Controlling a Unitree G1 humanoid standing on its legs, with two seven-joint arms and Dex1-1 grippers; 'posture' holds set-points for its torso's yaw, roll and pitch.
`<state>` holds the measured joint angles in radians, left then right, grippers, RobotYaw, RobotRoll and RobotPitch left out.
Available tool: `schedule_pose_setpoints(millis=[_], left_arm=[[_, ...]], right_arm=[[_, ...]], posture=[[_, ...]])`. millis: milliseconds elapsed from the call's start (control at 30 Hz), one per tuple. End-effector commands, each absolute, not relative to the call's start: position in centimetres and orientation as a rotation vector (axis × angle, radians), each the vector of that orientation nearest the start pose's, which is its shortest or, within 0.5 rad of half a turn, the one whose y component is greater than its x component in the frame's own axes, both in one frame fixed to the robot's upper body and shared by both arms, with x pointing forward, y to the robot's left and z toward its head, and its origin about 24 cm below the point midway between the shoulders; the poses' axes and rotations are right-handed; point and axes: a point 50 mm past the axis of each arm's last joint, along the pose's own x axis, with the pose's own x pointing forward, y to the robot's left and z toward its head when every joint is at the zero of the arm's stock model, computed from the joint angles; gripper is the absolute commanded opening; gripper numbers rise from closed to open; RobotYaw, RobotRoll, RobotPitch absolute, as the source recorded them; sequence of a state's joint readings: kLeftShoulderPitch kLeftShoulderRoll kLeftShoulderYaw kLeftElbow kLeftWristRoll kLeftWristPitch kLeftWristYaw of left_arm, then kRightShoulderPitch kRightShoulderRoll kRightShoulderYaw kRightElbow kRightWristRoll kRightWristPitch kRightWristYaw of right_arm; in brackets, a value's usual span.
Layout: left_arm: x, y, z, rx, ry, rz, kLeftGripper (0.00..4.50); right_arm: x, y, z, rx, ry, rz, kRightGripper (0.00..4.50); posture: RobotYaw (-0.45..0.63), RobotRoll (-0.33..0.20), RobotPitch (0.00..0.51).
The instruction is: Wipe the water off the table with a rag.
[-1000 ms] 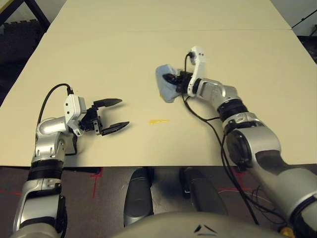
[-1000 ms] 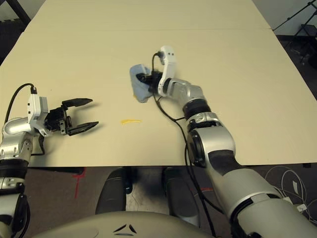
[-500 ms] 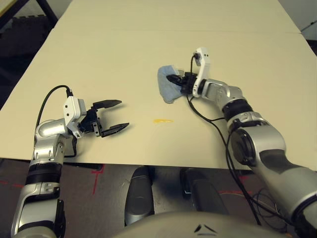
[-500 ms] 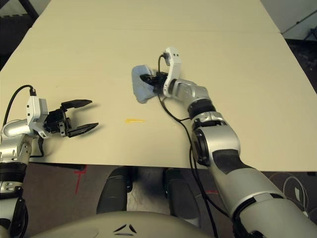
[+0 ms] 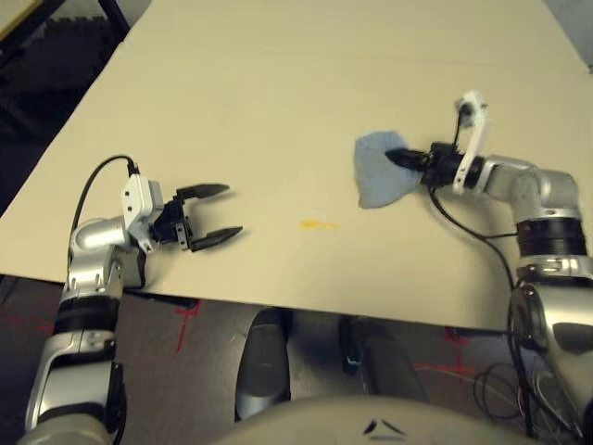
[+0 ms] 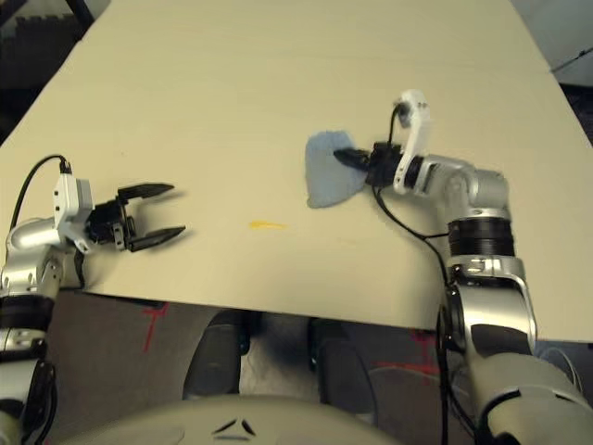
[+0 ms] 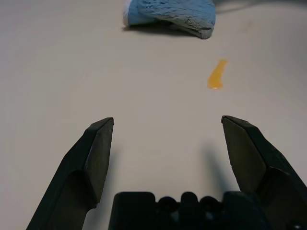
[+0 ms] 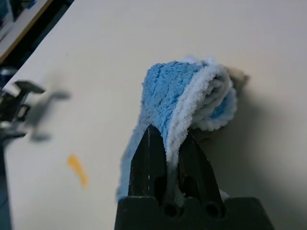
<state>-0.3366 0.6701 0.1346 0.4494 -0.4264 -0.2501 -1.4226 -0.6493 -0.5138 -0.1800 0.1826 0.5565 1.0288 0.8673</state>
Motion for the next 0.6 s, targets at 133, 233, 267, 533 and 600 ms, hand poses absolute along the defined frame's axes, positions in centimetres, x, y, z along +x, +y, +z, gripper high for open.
schedule_pose_setpoints(millis=[133, 233, 267, 533, 600], left_arm=[[26.6, 27.0, 10.9, 0.361, -0.014, -1.212, 4.50], [26.5, 27.0, 10.8, 0.364, -0.014, -1.217, 4.50], [26.5, 27.0, 10.8, 0.363, -0.014, -1.216, 4.50], [26.2, 27.0, 10.8, 0.360, -0.017, -1.210, 4.50], [26.1, 27.1, 10.7, 0.358, -0.016, -1.209, 4.50]], right_arm=[[29.8, -18.7, 14.8, 0.343, 0.482, 0.943, 0.02], [29.2, -17.6, 13.3, 0.352, 0.532, 0.960, 0.02], [29.1, -17.1, 12.8, 0.354, 0.546, 0.969, 0.02], [28.7, -12.7, 10.3, 0.418, 0.607, 1.040, 0.02], [28.6, -11.5, 10.0, 0.432, 0.618, 1.069, 0.02]], posture=[[0.19, 0.000, 0.218], [0.19, 0.000, 0.220], [0.19, 0.000, 0.220], [0.21, 0.000, 0.225], [0.22, 0.000, 0.227]])
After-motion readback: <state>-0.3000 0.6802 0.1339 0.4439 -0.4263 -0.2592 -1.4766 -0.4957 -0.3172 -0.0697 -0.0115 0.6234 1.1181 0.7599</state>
